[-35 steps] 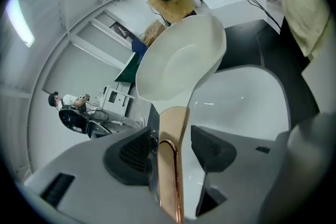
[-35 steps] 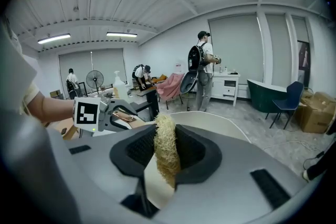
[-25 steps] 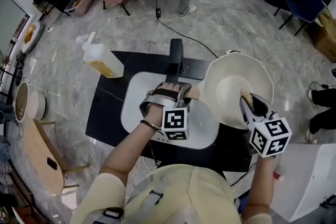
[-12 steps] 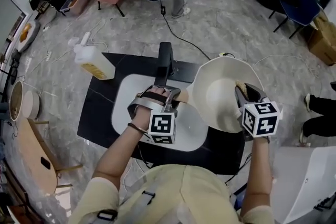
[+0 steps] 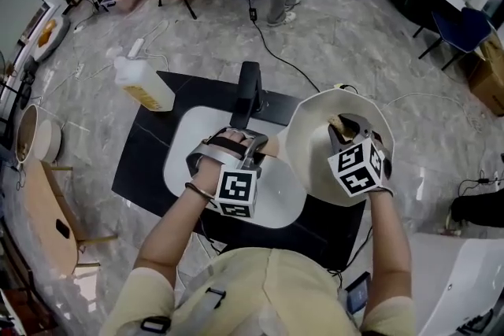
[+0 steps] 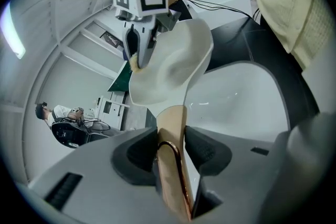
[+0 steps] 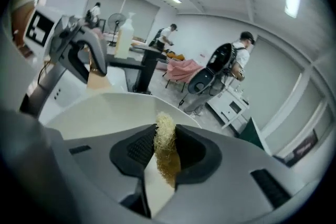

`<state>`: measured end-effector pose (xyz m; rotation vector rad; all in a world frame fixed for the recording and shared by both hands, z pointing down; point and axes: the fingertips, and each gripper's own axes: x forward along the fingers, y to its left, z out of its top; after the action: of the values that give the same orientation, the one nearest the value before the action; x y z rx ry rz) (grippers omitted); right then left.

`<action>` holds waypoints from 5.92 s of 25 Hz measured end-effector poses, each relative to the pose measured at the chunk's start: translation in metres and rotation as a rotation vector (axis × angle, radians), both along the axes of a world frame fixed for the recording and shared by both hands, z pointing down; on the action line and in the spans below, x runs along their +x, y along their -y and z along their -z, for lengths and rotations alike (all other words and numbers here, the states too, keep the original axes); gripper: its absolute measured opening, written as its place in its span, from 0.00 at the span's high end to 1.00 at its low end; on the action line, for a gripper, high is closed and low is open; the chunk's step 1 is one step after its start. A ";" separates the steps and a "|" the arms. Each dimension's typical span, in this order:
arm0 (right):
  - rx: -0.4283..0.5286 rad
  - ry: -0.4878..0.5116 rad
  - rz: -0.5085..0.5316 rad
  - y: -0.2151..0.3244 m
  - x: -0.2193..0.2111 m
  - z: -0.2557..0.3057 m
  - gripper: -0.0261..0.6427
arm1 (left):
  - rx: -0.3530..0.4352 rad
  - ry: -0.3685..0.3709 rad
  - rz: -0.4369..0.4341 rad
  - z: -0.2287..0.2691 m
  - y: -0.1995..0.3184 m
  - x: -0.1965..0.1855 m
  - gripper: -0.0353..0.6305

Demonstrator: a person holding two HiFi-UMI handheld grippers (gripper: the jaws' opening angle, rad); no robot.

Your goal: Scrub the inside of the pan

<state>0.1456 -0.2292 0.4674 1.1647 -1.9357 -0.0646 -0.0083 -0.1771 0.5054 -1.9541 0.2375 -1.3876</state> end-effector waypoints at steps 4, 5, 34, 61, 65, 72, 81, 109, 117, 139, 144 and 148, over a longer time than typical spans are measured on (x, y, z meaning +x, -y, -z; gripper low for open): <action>0.044 -0.127 0.180 0.009 -0.025 -0.016 0.80 | -0.006 0.005 0.011 -0.001 0.001 0.000 0.70; 0.051 -0.125 0.205 0.011 -0.030 -0.018 0.80 | -0.008 0.006 0.013 -0.001 0.001 0.000 0.70; 0.024 -0.628 0.237 0.043 0.051 -0.078 0.80 | -0.020 0.054 0.046 -0.005 0.001 -0.002 0.70; -0.632 -0.594 -0.008 -0.074 0.098 -0.103 0.80 | -0.029 0.079 0.048 -0.004 0.000 -0.002 0.70; -0.729 -0.560 -0.003 -0.094 0.092 -0.102 0.80 | -0.026 0.083 0.046 -0.004 0.000 -0.001 0.70; -0.896 -0.434 0.043 -0.128 0.069 -0.099 0.80 | -0.025 0.086 0.046 -0.003 -0.001 0.000 0.70; -1.027 -0.208 0.138 -0.156 0.025 -0.089 0.80 | -0.021 0.092 0.045 -0.005 -0.001 -0.001 0.70; -0.903 0.265 0.291 -0.094 -0.090 -0.066 0.80 | -0.018 0.094 0.065 -0.008 -0.002 -0.003 0.71; -0.739 0.413 0.159 -0.043 -0.098 -0.062 0.80 | -0.018 0.094 0.062 -0.008 -0.002 -0.002 0.71; -0.316 0.510 -0.104 0.035 -0.045 -0.042 0.80 | -0.024 0.097 0.067 -0.006 -0.001 -0.002 0.71; -0.266 0.355 -0.012 0.023 -0.042 -0.036 0.79 | -0.037 0.093 0.081 -0.005 0.000 -0.002 0.70; -0.217 0.139 0.109 0.009 -0.044 -0.051 0.79 | -0.046 0.077 0.095 -0.003 -0.001 -0.001 0.70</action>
<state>0.1013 -0.2385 0.5179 0.9410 -2.0694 0.1694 -0.0097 -0.1764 0.5084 -1.9445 0.2681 -1.5387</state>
